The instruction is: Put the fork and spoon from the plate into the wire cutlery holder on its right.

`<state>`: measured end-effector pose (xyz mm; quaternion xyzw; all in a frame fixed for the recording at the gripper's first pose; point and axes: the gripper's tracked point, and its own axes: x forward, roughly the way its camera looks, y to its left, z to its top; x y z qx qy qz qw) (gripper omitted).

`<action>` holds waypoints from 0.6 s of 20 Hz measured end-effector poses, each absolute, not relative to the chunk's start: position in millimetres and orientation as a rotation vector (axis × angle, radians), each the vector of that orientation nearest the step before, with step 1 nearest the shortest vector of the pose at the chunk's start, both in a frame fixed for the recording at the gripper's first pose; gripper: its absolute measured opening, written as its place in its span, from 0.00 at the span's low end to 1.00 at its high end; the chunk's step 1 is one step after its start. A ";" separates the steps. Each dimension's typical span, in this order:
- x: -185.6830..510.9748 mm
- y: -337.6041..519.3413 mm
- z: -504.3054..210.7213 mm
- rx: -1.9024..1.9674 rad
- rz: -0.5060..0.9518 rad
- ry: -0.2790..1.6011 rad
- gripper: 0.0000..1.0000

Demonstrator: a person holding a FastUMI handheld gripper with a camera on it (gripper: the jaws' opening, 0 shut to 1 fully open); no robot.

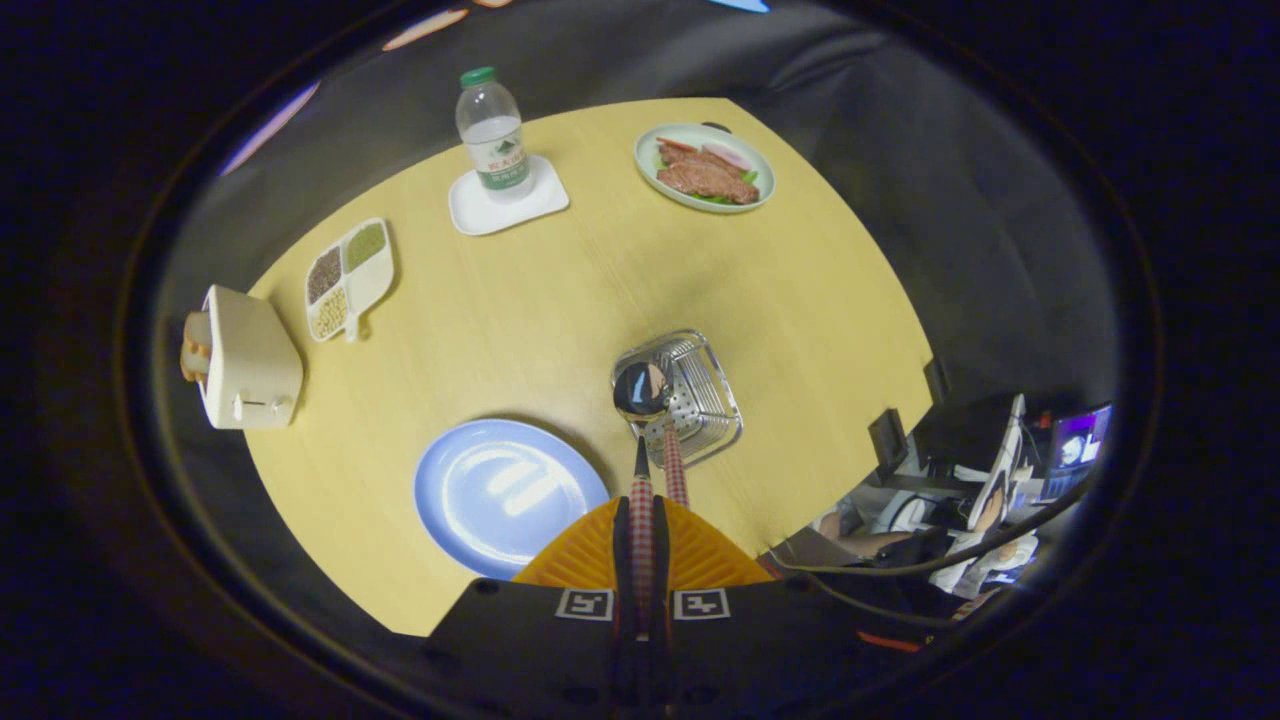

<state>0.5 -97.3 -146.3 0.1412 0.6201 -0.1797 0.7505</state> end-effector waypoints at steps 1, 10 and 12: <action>1.3 -103.3 -151.0 0.310 -0.384 1.383 0.08; 20.3 -114.6 -189.8 0.309 -0.251 1.531 0.09; 23.3 -113.4 -196.2 0.276 -0.210 1.555 0.09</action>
